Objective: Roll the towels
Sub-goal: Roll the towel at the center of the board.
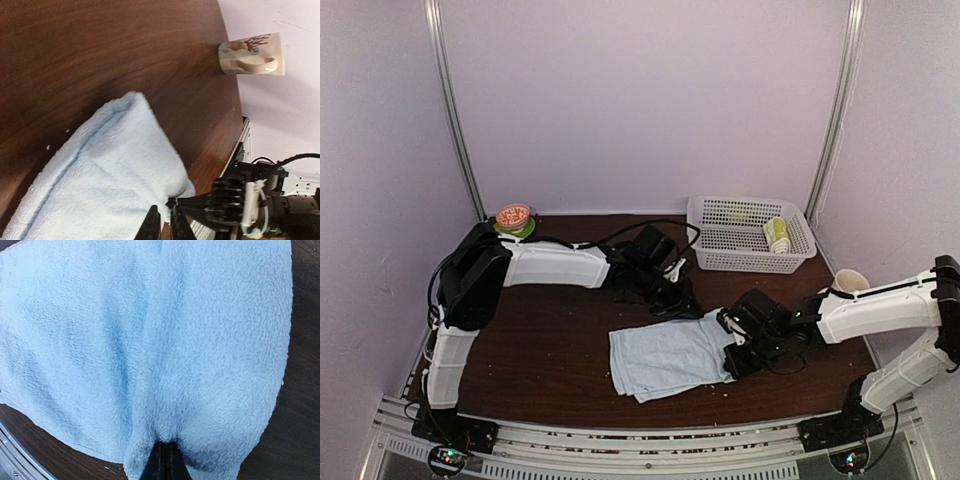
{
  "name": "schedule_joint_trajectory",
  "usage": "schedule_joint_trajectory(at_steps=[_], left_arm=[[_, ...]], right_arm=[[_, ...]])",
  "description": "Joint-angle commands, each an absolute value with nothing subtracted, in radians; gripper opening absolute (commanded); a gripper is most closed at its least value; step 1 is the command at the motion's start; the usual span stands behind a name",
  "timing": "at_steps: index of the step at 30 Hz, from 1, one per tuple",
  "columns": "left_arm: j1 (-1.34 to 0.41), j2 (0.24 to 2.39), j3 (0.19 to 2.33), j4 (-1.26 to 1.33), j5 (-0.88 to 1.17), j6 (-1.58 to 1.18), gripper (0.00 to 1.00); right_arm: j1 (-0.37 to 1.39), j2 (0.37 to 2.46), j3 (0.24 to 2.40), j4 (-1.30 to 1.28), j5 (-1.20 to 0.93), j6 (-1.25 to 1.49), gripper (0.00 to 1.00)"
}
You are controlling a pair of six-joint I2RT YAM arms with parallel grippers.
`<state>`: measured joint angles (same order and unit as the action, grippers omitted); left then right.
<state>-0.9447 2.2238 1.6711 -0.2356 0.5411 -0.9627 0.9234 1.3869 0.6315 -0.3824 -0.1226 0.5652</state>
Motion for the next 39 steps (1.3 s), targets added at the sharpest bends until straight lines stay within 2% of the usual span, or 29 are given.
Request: schedule_joint_trajectory(at_steps=[1, 10, 15, 21, 26, 31, 39], left_arm=[[-0.963, 2.228, 1.766, -0.213, 0.539, -0.935, 0.08], [-0.967, 2.389, 1.88, -0.216, 0.588, -0.957, 0.07], [-0.958, 2.443, 1.888, -0.21, 0.592, -0.956, 0.07], [-0.945, 2.451, 1.851, -0.197, 0.589, -0.956, 0.06], [-0.946, 2.43, 1.819, -0.194, 0.578, -0.944, 0.06], [-0.945, 2.41, 1.793, -0.207, 0.56, -0.921, 0.06], [-0.945, 2.398, 1.759, -0.213, 0.561, -0.902, 0.05]], right_arm=[[0.931, 1.4, 0.602, -0.367, -0.096, 0.587, 0.03], [0.931, 1.327, 0.609, -0.382, -0.092, 0.585, 0.07], [0.932, 1.236, 0.625, -0.419, -0.081, 0.561, 0.29], [0.888, 1.153, 0.658, -0.481, -0.042, 0.578, 0.45], [0.76, 1.111, 0.603, -0.372, -0.182, 0.636, 0.59], [0.664, 1.165, 0.553, -0.253, -0.354, 0.681, 0.62], [0.584, 1.259, 0.468, -0.111, -0.443, 0.724, 0.61]])
